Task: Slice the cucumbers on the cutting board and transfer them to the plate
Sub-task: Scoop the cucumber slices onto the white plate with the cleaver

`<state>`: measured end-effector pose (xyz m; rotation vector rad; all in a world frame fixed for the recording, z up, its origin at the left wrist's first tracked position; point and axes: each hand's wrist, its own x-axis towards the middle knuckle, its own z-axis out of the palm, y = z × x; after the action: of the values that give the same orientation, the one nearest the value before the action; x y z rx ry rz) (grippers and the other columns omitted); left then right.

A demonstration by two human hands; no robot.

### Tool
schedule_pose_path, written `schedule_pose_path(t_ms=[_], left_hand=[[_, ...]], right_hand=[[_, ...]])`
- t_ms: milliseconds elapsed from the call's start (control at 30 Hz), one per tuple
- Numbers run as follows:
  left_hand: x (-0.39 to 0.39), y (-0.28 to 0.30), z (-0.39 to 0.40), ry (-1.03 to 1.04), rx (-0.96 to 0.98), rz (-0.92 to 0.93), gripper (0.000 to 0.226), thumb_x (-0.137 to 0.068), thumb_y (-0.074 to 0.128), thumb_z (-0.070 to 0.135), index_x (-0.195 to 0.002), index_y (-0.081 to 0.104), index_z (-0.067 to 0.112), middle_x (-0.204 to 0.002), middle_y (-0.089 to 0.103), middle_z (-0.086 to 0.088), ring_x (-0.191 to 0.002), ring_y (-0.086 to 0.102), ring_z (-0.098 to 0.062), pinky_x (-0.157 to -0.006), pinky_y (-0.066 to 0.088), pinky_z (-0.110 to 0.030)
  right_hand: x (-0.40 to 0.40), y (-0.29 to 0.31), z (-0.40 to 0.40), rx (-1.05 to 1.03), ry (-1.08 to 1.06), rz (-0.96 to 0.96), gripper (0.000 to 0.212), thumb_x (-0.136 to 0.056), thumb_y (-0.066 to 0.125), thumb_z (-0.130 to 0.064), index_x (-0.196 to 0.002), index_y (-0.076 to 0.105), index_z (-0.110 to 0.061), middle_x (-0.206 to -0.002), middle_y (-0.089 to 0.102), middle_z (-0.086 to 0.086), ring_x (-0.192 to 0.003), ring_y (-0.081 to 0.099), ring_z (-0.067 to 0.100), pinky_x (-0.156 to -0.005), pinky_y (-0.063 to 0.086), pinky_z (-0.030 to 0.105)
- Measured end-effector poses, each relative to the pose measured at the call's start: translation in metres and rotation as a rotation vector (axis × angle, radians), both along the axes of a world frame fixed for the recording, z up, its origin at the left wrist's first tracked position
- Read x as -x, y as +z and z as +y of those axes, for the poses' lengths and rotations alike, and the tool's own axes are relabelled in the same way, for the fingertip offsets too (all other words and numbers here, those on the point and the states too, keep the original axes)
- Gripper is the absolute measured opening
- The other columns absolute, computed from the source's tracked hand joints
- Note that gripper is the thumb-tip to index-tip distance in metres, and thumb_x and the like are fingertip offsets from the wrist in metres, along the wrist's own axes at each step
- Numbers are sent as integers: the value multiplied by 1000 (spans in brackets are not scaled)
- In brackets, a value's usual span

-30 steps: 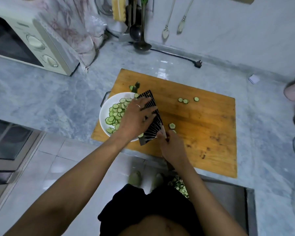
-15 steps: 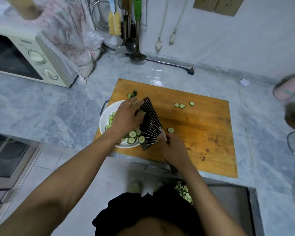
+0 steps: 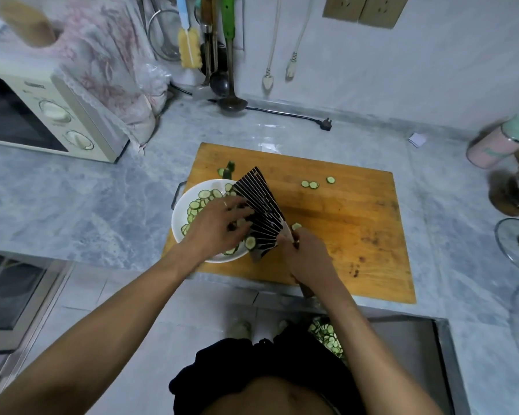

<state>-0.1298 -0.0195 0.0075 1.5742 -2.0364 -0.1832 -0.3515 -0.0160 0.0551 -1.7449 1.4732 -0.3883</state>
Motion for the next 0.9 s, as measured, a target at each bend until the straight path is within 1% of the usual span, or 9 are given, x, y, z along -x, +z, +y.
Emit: schedule_pose_path(t_ms=[33,100,200,334,467,601,701,801,901], left_hand=[[2,-5,5,-69,14,-17,30,-88,60,35,-105,75,15,-120,66,-7,-103,63,-24,-86,50,-34],[3,-13,14,-146,14,-31,25,-88,63,32,-99,76,14,-114,68,-7,-100,63,-23,-83,49,-32],[-6,-20,22,-71,-14,-41,20,-84,63,23,-93,77,12,-110,69,-8,-99,63,-25,-80,54,-36],[-2,-14,26,-53,18,-15,29,-85,56,24,-103,75,12,-117,67,-7,-106,61,-25,-90,50,-36],[5,-16,20,-113,-15,-107,35,-90,54,27,-119,68,13,-131,61,-6,-117,57,-26,-99,44,-39],[-2,-12,15,-32,-33,-68,31,-81,56,17,-105,73,8,-113,70,-8,-103,63,-28,-89,52,-43],[3,-8,15,15,-74,-88,38,-81,56,21,-114,70,10,-123,65,-8,-112,58,-26,-96,46,-38],[6,-9,10,73,-169,-112,47,-87,47,31,-125,64,11,-133,59,-9,-120,54,-30,-100,45,-42],[4,-5,9,123,-205,-98,45,-85,44,30,-115,69,8,-119,66,-10,-108,59,-35,-91,50,-43]], right_hand=[[-2,-1,-1,-6,-2,-7,28,-102,49,-34,-77,46,-22,-69,57,1,-56,57,16,-48,45,28],[-4,-3,-3,-6,-3,-9,28,-102,49,-34,-77,46,-20,-68,57,2,-55,58,20,-50,46,32],[-5,-4,-4,-3,-5,3,29,-102,49,-34,-76,45,-21,-69,56,3,-57,57,21,-53,47,35],[-6,-4,-3,-14,-14,11,29,-102,49,-34,-76,45,-21,-68,56,1,-55,55,18,-49,44,30],[-6,-3,-2,-2,-9,20,29,-102,49,-34,-78,45,-19,-68,56,2,-53,54,16,-46,39,28],[0,-2,0,-3,-15,24,28,-101,50,-34,-82,50,-14,-71,57,4,-54,55,18,-44,42,28],[3,1,1,24,-1,53,29,-101,50,-34,-78,47,-18,-70,55,2,-55,53,16,-45,38,25],[4,5,3,8,-11,19,27,-101,51,-35,-83,50,-15,-74,59,7,-58,58,24,-51,49,39],[10,10,3,-11,-28,30,27,-101,51,-37,-87,52,-14,-76,61,8,-62,61,28,-57,54,48]])
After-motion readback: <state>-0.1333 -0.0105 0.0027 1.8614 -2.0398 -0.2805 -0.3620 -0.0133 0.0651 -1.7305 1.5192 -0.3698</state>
